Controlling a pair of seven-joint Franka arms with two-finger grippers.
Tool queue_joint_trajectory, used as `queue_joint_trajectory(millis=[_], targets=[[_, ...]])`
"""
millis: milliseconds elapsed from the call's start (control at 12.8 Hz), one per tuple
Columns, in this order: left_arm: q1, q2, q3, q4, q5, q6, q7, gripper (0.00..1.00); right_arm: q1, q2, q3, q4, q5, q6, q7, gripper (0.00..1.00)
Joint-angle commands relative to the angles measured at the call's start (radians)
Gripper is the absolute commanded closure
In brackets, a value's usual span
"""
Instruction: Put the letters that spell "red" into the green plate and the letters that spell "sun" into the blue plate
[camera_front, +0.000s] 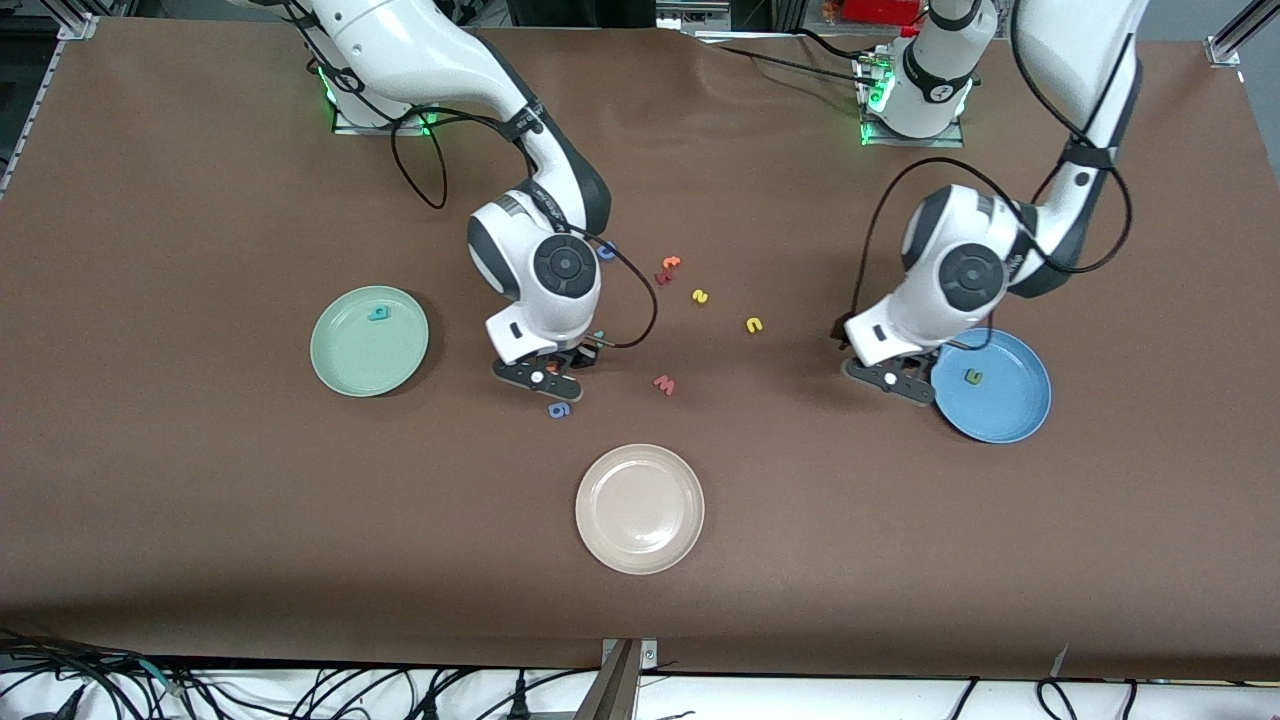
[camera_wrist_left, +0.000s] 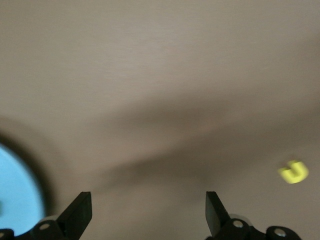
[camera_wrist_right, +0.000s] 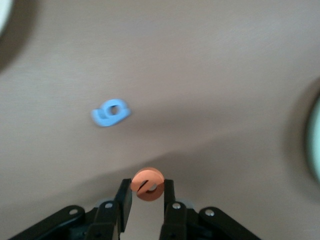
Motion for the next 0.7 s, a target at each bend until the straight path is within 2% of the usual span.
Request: queue_joint_trajectory(millis=[0, 156, 390, 624], targets=[[-0.025, 0.008, -0.068, 0.003, 0.007, -0.015, -0.176, 0.0, -0.001, -0.109, -0.059, -0.145, -0.013, -0.023, -0.151, 0.87], [-0.072, 0.032, -0.093, 0.003, 0.006, -0.013, -0.22, 0.0, -0.001, -0.198, -0.116, -0.27, -0.013, -0.015, -0.29, 0.87], [-0.12, 0.072, -0.093, 0.015, -0.005, -0.006, -0.527, 0.0, -0.001, -0.301, -0.218, -0.448, -0.012, 0.02, -0.47, 0.87], [-0.126, 0.115, -0.093, 0.031, -0.048, 0.019, -0.748, 0.0, -0.001, -0.31, -0.297, -0.5, -0.012, 0.043, -0.646, 0.86]])
